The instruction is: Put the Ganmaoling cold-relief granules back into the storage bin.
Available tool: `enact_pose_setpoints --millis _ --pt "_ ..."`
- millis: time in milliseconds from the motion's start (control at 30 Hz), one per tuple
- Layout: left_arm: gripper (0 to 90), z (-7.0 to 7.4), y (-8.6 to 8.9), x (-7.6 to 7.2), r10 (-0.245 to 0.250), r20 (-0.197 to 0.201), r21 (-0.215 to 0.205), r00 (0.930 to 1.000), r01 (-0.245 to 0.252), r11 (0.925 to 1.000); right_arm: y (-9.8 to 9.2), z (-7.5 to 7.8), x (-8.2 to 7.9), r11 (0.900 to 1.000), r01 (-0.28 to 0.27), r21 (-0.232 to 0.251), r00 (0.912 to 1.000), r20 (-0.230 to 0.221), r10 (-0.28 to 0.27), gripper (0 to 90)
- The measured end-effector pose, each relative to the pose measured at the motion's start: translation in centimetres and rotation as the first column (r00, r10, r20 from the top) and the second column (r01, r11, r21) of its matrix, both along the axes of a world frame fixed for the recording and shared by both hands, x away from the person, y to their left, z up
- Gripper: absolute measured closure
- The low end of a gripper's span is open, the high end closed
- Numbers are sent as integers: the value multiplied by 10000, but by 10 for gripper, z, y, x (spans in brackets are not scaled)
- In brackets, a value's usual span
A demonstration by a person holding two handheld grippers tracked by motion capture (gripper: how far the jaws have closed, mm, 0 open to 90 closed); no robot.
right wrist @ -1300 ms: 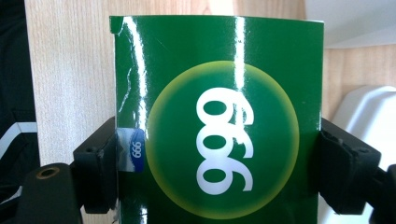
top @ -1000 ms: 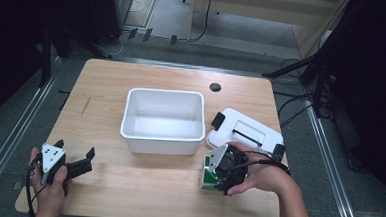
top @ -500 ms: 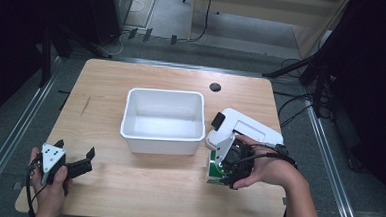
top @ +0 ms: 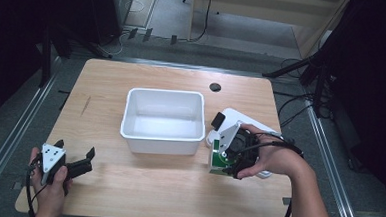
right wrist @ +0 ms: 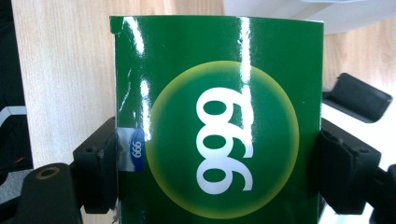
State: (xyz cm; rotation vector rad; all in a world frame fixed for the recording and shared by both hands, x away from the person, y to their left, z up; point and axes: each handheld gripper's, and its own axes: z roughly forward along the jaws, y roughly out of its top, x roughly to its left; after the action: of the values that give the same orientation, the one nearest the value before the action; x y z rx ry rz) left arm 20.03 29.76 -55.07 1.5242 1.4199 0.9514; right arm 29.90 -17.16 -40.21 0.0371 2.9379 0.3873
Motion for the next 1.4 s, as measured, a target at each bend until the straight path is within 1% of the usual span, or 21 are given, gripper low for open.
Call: enact_pose_setpoints --millis 233,300,333,400,433,567,600,767,933,967,1033,1133,1167,1400 --pt "0 0 0 0 -2 -6 -9 10000 2 10000 -2 8 10 10000 69 46 10000 2 -69 164" --pt "0 0 0 0 -6 -11 8 10000 6 10000 -3 10 13 9999 165 -27 9999 -29 -166 164" --pt "0 0 0 0 -6 -11 12 10000 6 10000 -3 11 15 10000 87 -24 10000 -6 -87 164" --pt "0 0 0 0 -3 -12 7 10000 3 10000 -4 13 17 9998 205 -62 9998 -40 -206 164" --pt "0 0 0 0 -13 -19 16 10000 13 10000 -4 14 19 9999 124 -56 9999 4 -124 164" --pt "0 0 0 0 -11 -30 28 10000 11 10000 -6 19 24 9996 279 17 9996 -35 -279 164" --pt "0 0 -1 0 3 -14 8 10000 -3 10000 -6 20 26 9998 194 18 9998 -9 -194 165" --pt "0 0 0 0 7 -19 -8 10000 -7 10000 -6 25 32 9996 288 -26 9996 62 -288 165" --pt "0 0 0 0 -6 -13 -9 10000 6 10000 -4 27 38 9995 307 45 9995 45 -307 165" --pt "0 0 0 0 -10 -17 -11 10000 10 10000 -3 27 39 9993 385 23 9993 -2 -385 165" --pt "0 0 0 0 -14 -29 -2 10000 14 10000 -3 27 41 9994 349 11 9994 -36 -349 165" --pt "0 0 0 0 -20 -27 -7 10000 20 10000 -3 29 45 9993 377 18 9993 9 -377 166" --pt "0 0 0 0 -22 -29 -3 10000 22 10000 -4 30 46 9989 462 36 9989 9 -462 166" --pt "0 0 0 0 -26 -31 1 10000 26 10000 -5 35 58 9986 515 -101 9986 148 -513 166"
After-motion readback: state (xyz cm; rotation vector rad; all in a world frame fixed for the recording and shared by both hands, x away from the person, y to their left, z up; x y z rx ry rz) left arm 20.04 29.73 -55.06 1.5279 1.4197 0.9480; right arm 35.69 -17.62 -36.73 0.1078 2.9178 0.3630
